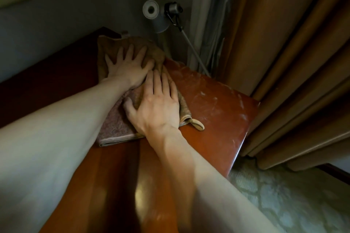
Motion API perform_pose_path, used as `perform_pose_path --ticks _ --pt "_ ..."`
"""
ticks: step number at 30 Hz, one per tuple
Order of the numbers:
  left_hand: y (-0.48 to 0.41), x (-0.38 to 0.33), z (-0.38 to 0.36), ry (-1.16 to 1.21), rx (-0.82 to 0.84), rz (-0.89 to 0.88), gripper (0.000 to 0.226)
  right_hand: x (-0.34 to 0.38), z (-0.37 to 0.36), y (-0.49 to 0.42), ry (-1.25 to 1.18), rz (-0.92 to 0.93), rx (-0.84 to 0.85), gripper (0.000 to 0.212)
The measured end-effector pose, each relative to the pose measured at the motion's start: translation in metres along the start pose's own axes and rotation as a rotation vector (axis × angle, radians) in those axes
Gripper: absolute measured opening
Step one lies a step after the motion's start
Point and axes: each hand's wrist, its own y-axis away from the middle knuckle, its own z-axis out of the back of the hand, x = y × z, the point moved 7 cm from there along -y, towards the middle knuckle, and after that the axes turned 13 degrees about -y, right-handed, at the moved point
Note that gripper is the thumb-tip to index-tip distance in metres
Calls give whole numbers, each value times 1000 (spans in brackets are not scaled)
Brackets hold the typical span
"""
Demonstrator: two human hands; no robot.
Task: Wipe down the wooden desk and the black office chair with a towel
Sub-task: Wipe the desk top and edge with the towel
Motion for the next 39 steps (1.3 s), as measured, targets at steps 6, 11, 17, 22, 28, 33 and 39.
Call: perform_pose_path --ticks 6,11,17,22,28,33,39 --pt "16 -19 3 3 -13 -25 70 -11 10 19 -18 -14 -22 89" --pt "28 -35 5 -15 -33 -45 69 -20 19 33 -26 -29 -35 88" --pt "42 -54 7 -27 -39 -78 67 -27 28 51 -41 -60 -60 87" --pt "57 -71 12 -44 -42 -113 66 -34 35 66 -38 -83 -78 87" --pt "68 -88 13 -59 -39 -152 67 -41 41 80 -37 -117 -97 87" --pt "81 -104 14 -62 -55 -209 73 -46 50 98 -42 -151 -124 87" --pt "100 -126 13 -58 -54 -287 79 -53 60 124 -46 -212 -164 87"
